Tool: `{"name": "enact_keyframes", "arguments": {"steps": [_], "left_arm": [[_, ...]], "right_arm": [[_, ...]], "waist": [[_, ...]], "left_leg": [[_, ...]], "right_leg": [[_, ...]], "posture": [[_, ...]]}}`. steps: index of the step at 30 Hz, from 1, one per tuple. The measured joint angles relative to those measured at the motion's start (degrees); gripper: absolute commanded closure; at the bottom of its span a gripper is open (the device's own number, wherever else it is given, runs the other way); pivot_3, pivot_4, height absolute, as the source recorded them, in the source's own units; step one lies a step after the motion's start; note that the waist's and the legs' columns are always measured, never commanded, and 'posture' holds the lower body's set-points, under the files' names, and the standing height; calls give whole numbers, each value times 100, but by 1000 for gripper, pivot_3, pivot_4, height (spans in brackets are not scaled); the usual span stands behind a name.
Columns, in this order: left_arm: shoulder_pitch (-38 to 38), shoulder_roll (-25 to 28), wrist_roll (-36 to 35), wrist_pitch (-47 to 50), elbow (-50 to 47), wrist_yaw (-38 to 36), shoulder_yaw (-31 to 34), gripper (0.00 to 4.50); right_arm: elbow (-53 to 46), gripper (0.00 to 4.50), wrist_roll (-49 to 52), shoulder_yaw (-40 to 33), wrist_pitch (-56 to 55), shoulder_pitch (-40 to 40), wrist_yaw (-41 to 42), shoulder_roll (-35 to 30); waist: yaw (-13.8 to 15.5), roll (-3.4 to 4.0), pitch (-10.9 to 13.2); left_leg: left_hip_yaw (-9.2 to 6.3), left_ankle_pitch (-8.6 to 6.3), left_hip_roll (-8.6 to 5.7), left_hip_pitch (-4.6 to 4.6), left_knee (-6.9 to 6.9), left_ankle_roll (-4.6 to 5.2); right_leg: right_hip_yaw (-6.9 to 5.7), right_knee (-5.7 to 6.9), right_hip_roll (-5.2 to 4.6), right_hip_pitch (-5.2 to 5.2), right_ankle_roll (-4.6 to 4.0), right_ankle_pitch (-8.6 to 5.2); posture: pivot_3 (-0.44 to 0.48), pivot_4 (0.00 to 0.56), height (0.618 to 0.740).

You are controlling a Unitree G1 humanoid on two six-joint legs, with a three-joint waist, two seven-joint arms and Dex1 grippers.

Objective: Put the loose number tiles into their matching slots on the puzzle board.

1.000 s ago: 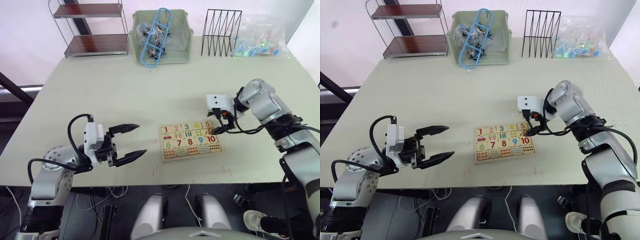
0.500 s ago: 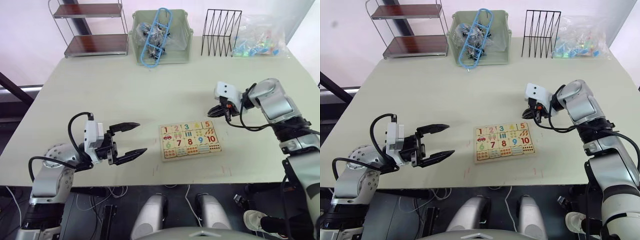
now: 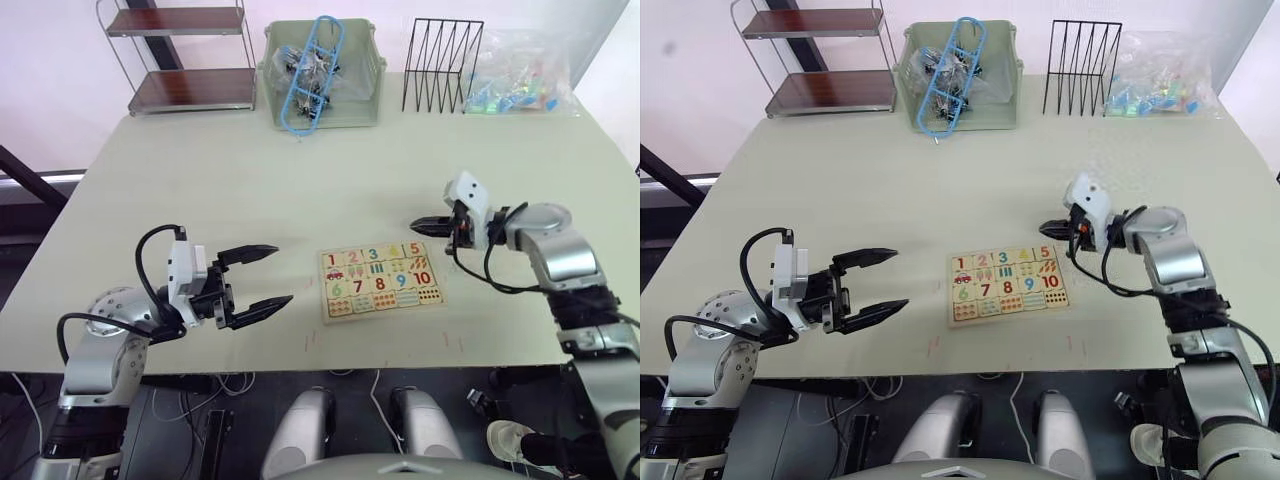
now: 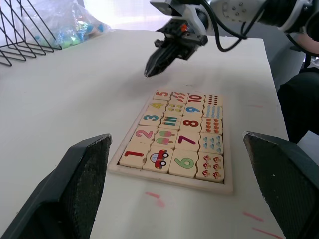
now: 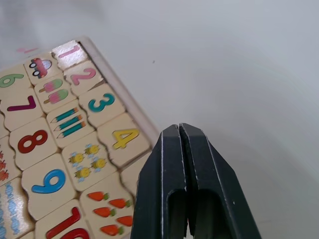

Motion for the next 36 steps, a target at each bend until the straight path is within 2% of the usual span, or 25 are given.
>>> {"name": "enact_keyframes", "arguments": {"steps": [8,17,22,27,32,33,34,36], "left_arm": [[-1,2,0,2,0,19,0,0],[0,3,0,45,0,47,0,0],[23,-13,6,44,-2,191,8,0],[122,-215,23,-15,-5,663,141,0],[378,-554,-30,139,-182,1534,503,0],[437,-582,-49,186,-237,1659,547,0],[524,-604,-53,233,-295,1810,606,0],[737,-690,-45,311,-404,2103,738,0]], "right_arm": [[-4,4486,-5,44,-400,397,-294,20],[57,4486,-49,116,-603,460,-367,24],[55,4486,198,-115,-745,568,-541,177],[-288,4486,411,-478,-1091,921,-750,164],[-687,4486,617,-1009,-1162,1431,-1233,155],[-733,3989,634,-1099,-1225,1532,-1283,153],[-812,3727,664,-1217,-1333,1682,-1366,154],[-916,2743,725,-1428,-1451,1954,-1484,142]], "waist": [[0,0,0],[-1,0,0],[0,0,0],[12,-1,0],[14,-2,-1],[16,-2,-1],[21,-1,-1],[19,-1,-1]], "left_leg": [[1,0,1,1,0,0],[0,0,1,3,0,0],[0,0,1,3,0,0],[-2,0,1,3,1,0],[-3,-1,1,3,0,1],[-3,-1,1,4,0,1],[-4,-1,1,4,0,1],[-2,-1,1,4,0,1]], "right_leg": [[-1,0,2,0,0,0],[-2,0,4,3,0,0],[-1,0,4,3,0,0],[-1,0,3,4,0,0],[-1,0,2,4,0,0],[0,0,2,6,0,0],[0,0,2,6,0,0],[1,0,1,8,0,0]], "posture": [[0,150,739],[0,150,739],[0,150,739],[0,150,739],[0,150,739],[0,150,739],[0,150,739],[0,150,739]]}}
